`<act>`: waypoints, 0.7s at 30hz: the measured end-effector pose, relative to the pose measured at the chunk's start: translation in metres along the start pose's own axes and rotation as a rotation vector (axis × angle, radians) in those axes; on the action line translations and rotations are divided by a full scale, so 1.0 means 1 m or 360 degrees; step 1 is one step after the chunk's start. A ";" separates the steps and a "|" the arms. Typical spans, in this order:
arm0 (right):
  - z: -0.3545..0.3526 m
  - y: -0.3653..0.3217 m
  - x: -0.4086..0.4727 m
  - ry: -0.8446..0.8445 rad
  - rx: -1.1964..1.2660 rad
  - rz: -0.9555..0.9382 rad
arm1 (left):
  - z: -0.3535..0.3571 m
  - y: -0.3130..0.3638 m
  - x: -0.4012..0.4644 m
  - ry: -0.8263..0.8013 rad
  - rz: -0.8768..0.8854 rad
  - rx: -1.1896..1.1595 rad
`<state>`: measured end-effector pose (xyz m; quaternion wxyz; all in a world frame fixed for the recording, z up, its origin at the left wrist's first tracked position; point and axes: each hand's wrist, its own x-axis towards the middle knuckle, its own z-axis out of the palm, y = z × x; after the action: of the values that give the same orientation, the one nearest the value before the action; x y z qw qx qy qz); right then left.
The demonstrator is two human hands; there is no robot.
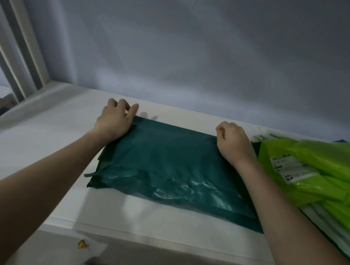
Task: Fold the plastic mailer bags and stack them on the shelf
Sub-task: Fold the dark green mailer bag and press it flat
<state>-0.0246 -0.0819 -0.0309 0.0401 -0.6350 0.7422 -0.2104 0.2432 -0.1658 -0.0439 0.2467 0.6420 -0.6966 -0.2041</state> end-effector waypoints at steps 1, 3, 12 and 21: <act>-0.003 -0.006 -0.003 0.0023 0.0010 -0.0041 | -0.005 -0.001 -0.004 0.0020 0.0024 0.0002; -0.010 -0.024 -0.011 0.0059 0.0039 -0.0146 | -0.015 -0.004 -0.014 0.0003 0.0074 0.0007; -0.004 -0.130 -0.094 0.0180 -0.0090 -0.0737 | -0.039 -0.017 -0.086 -0.0145 0.0082 0.0067; 0.028 -0.144 -0.165 0.0124 -0.0278 -0.0792 | -0.055 -0.029 -0.157 -0.0145 0.1016 0.0391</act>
<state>0.1492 0.0536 -0.0385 -0.0964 -0.7904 0.5796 -0.1732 0.3082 -0.0108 -0.0305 0.1877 0.4068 -0.8920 -0.0597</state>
